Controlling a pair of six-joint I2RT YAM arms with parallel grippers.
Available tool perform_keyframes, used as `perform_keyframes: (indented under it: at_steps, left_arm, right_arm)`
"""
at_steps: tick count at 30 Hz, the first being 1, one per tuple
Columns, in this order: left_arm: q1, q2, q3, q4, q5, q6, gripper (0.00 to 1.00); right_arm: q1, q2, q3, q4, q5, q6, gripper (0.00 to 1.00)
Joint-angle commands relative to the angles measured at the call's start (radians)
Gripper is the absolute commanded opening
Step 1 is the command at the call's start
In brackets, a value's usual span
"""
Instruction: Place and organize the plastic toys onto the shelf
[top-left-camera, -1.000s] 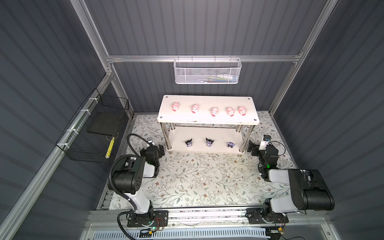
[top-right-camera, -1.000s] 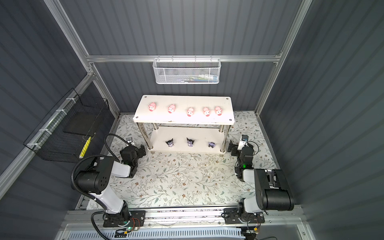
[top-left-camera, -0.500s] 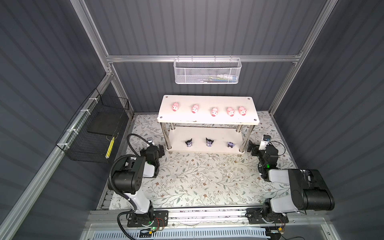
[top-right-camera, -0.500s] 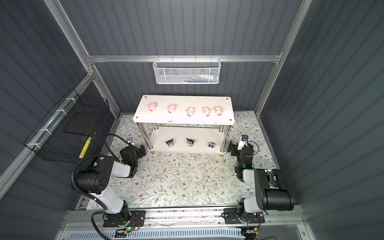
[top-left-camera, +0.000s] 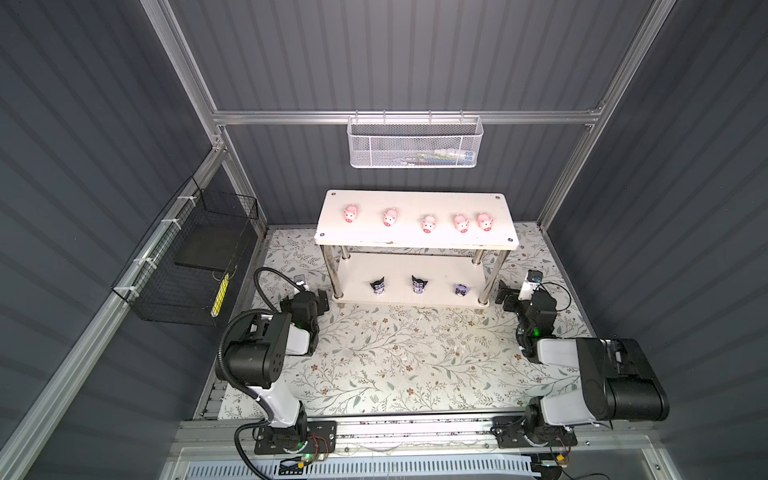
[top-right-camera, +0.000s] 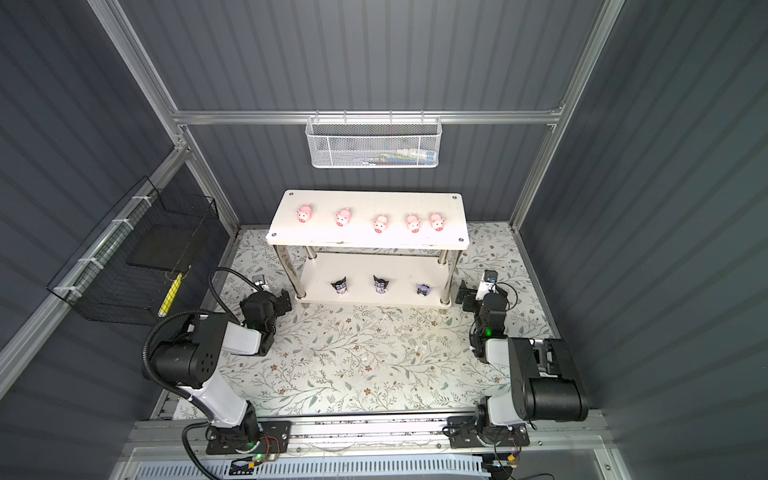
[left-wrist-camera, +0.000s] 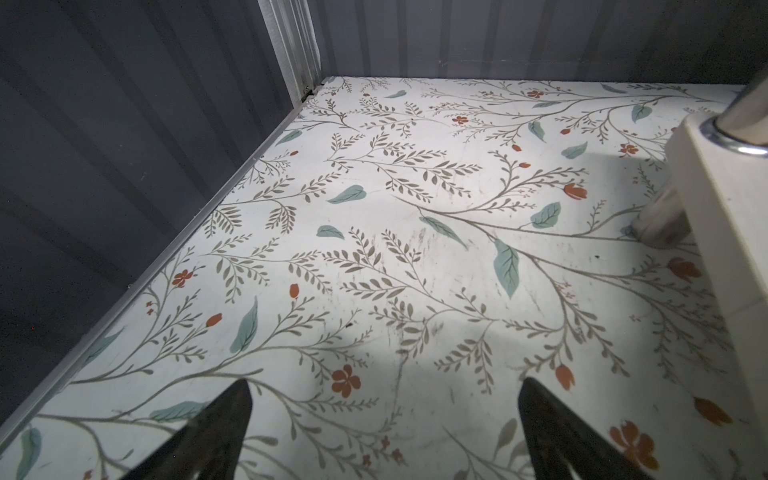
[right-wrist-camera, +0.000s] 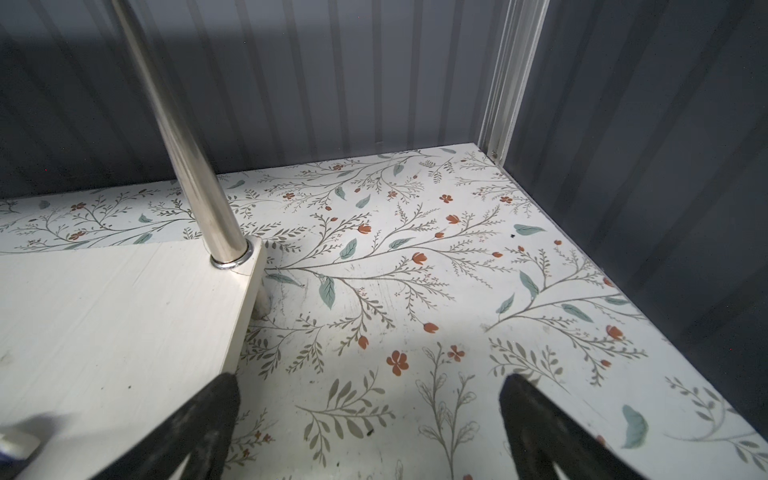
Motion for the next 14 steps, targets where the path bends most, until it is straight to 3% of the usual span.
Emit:
perform_keyframes:
  at_steps: [1, 14]
  left_arm:
    - [-0.002, 0.002, 0.015, 0.014, 0.002, 0.015, 1.0]
    - [-0.002, 0.005, 0.021, 0.008, 0.004, 0.018, 1.0]
  right_arm:
    - [0.001, 0.008, 0.012, -0.003, -0.013, -0.007, 0.99]
    - [0.001, 0.01, 0.012, -0.003, -0.014, -0.007, 0.99]
